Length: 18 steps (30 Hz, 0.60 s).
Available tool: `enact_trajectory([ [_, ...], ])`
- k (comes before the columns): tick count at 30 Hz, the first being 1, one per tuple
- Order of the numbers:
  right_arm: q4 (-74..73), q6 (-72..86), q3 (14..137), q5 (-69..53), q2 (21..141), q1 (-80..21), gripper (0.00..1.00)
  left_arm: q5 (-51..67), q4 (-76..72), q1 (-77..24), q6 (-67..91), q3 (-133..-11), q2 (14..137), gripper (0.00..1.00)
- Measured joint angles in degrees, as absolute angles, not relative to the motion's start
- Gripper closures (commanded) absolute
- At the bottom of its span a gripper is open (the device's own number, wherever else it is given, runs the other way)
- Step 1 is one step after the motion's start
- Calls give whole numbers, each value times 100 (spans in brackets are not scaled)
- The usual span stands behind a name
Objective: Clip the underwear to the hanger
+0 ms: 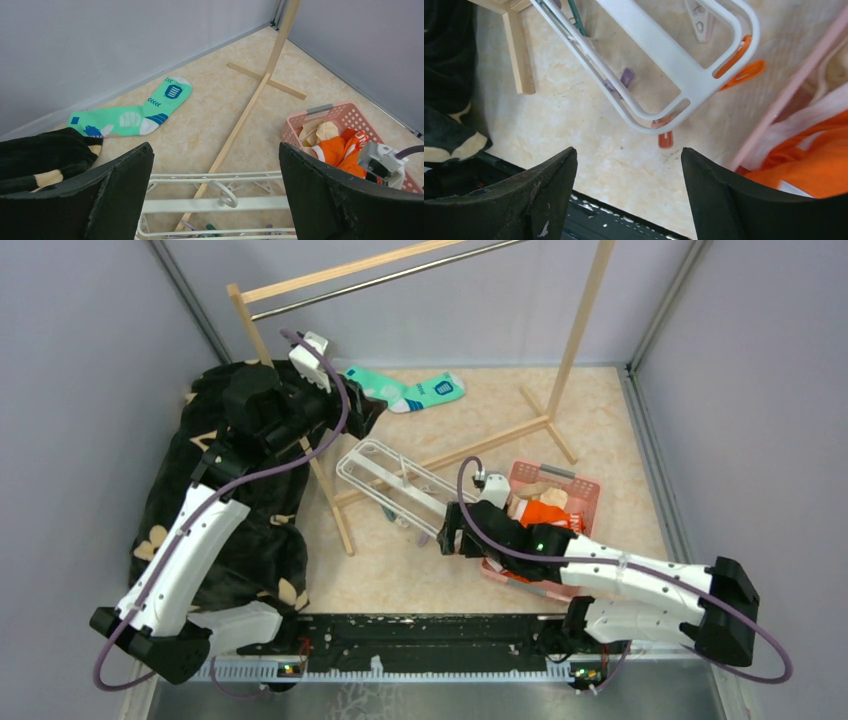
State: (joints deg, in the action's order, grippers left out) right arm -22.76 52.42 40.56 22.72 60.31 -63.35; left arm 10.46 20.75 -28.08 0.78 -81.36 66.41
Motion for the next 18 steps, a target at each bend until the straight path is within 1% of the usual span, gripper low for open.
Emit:
enact_trajectory([
  [7,-3505,4320,4818,3234,5413,-6335,22,982,1997,-2808,220,-8001,6643,0],
  [11,-4171,4115,5448,3717,5494,-6143,22,1000,1979,-2808,309,-7994,6705,0],
  [13,-4388,4058,5658,3730,5583,-5784,21,1004,1973,-2853,322,-7994,6794,0],
  [18,-4847,4040,5671,3378,5651,-4029,16,847,1984,-3332,355,-7994,7091,0],
])
